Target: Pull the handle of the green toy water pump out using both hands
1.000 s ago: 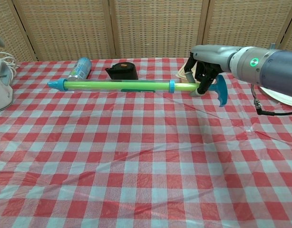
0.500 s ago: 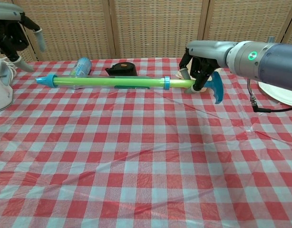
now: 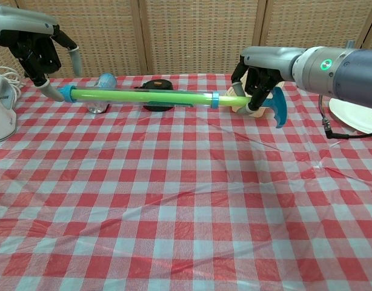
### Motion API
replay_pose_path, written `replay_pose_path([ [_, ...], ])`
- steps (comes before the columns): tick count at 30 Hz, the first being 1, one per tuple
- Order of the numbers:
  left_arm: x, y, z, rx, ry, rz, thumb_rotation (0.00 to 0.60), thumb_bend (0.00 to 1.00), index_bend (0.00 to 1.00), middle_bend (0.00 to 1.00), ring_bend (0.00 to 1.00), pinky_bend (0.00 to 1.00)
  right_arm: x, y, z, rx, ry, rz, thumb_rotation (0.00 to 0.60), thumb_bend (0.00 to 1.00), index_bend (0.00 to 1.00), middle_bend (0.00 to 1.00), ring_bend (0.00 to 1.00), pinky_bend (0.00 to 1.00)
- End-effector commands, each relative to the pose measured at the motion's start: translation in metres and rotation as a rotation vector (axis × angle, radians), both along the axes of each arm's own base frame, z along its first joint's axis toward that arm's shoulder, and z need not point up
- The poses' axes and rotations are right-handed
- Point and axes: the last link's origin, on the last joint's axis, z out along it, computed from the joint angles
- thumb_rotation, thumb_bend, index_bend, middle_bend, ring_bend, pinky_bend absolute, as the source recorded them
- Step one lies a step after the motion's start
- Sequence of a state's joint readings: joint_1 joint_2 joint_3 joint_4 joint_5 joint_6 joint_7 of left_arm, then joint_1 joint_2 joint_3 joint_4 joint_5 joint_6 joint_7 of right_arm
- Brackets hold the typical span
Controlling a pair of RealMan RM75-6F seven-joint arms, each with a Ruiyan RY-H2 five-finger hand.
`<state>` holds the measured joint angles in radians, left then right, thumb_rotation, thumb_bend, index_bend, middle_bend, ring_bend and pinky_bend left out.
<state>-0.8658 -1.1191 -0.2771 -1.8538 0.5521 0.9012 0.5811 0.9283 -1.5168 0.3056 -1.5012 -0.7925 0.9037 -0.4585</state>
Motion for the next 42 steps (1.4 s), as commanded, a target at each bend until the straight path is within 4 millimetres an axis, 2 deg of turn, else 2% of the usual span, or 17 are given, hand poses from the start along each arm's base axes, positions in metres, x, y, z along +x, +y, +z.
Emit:
replay_pose_path([
  [1,0.0,0.001,-0.002,-0.002,0.004,0.003,0.6,0.13,0.4,0.83,0.74,0.61,0.0,0.0,0.0,0.0,-0.002,0.0,0.6,0.49,0.81,1.0,1.0,0.54],
  [12,0.003,0.004,-0.012,-0.013,0.032,0.007,0.6,0.12,0.41,0.83,0.74,0.61,0.001,0.001,0.004,0.002,-0.02,-0.001,0.6,0.49,0.81,1.0,1.0,0.54],
  [16,0.003,0.005,-0.016,-0.015,0.035,0.011,0.6,0.23,0.42,0.83,0.74,0.61,-0.001,0.001,0.004,-0.001,-0.012,-0.002,0.6,0.48,0.81,1.0,1.0,0.54],
  [20,0.004,0.006,-0.019,-0.012,0.031,0.012,0.6,0.23,0.43,0.83,0.74,0.61,-0.002,0.002,0.005,0.006,-0.028,-0.01,0.6,0.48,0.81,1.0,1.0,0.54],
  [23,0.004,0.007,-0.019,-0.007,0.026,0.012,0.6,0.24,0.46,0.83,0.74,0.61,-0.002,0.002,0.006,0.006,-0.028,-0.009,0.6,0.48,0.81,1.0,1.0,0.54],
  [30,0.006,0.009,-0.022,0.012,0.02,0.011,0.6,0.36,0.62,0.83,0.75,0.61,-0.004,0.003,0.007,0.013,-0.032,-0.013,0.6,0.48,0.81,1.0,1.0,0.54],
  [42,-0.003,0.003,-0.023,0.008,0.026,0.02,0.6,0.36,0.63,0.83,0.75,0.61,-0.016,0.0,0.011,0.0,-0.029,-0.033,0.6,0.48,0.81,1.0,1.0,0.54],
])
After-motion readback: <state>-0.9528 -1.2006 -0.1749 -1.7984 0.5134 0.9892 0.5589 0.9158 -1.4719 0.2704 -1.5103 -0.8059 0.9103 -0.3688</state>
